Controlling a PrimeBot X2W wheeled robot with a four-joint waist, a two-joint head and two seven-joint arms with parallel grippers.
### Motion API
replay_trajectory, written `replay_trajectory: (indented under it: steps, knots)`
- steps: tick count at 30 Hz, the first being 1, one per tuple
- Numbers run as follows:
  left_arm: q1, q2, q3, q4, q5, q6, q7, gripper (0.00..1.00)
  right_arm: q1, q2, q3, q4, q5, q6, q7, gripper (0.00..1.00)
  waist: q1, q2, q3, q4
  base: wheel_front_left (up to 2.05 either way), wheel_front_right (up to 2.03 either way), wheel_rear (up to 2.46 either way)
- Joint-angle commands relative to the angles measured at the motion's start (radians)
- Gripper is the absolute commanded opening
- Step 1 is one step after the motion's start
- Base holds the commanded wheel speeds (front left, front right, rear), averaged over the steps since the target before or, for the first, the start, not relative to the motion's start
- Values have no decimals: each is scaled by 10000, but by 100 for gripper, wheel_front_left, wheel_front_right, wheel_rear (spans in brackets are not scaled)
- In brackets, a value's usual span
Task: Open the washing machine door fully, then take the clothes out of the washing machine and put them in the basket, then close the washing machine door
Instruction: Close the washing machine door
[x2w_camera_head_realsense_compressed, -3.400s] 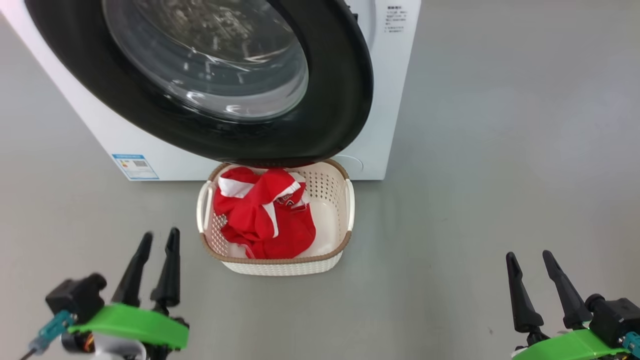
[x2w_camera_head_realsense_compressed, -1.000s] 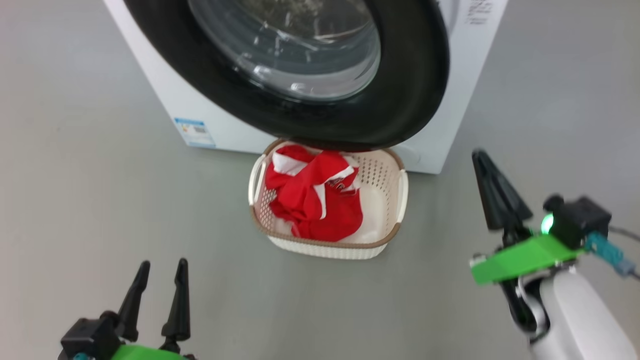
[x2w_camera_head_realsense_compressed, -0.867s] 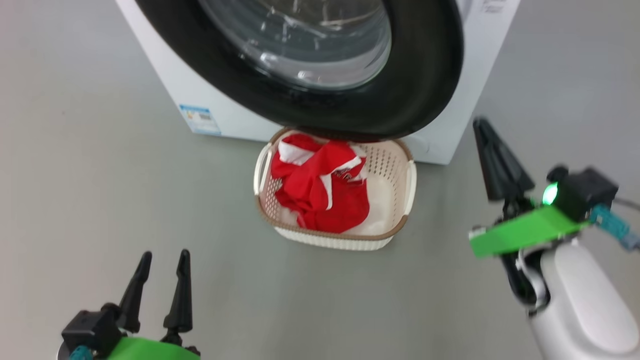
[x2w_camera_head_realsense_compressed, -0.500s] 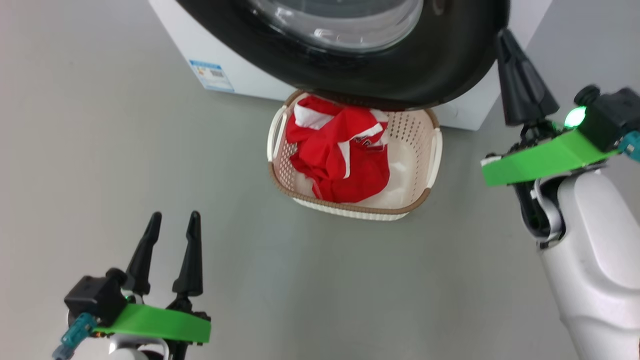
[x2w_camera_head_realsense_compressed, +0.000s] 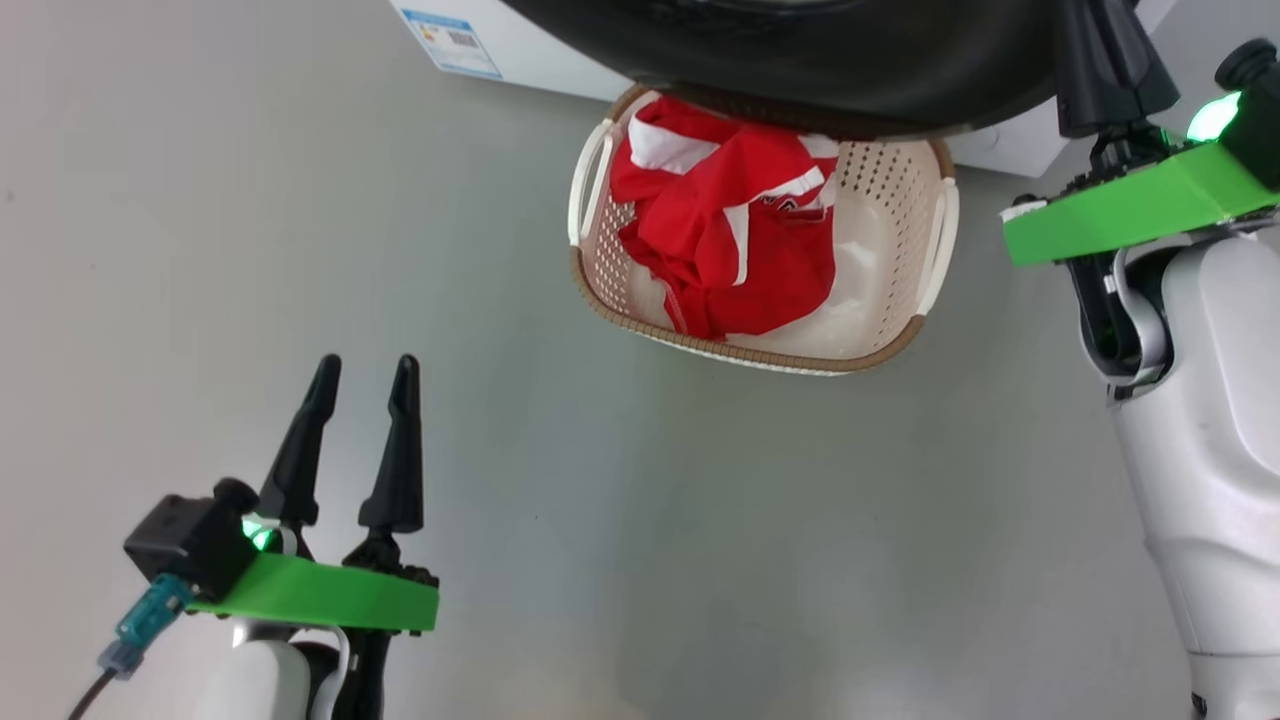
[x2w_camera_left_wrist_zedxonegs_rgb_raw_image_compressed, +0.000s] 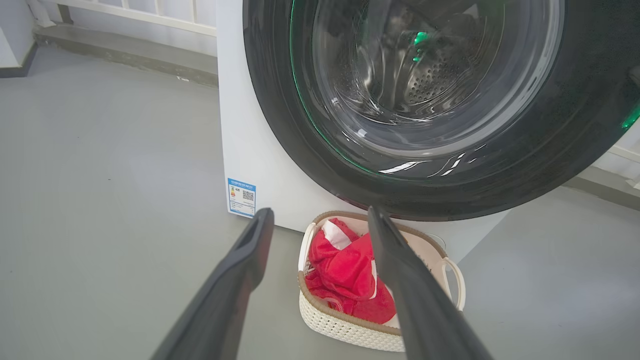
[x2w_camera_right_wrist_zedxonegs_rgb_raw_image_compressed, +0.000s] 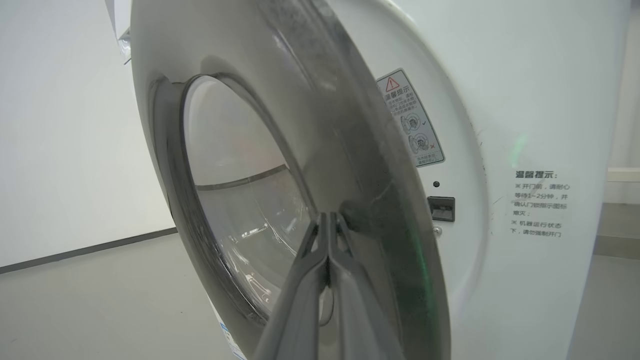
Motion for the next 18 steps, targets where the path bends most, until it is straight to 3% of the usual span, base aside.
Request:
replay_trajectory:
  steps: [1, 18]
  knots:
    - [-182, 184, 309, -321, -104, -52, -49, 100, -330, 157, -6, -152, -141, 62, -51, 0, 0, -1, 290, 116, 0, 0, 0]
    - [-732, 184, 2, -599, -376, -52, -49, 100, -1930, 8, -743, 124, -380, 62, -51, 0, 0, -1, 1192, 359, 0, 0, 0]
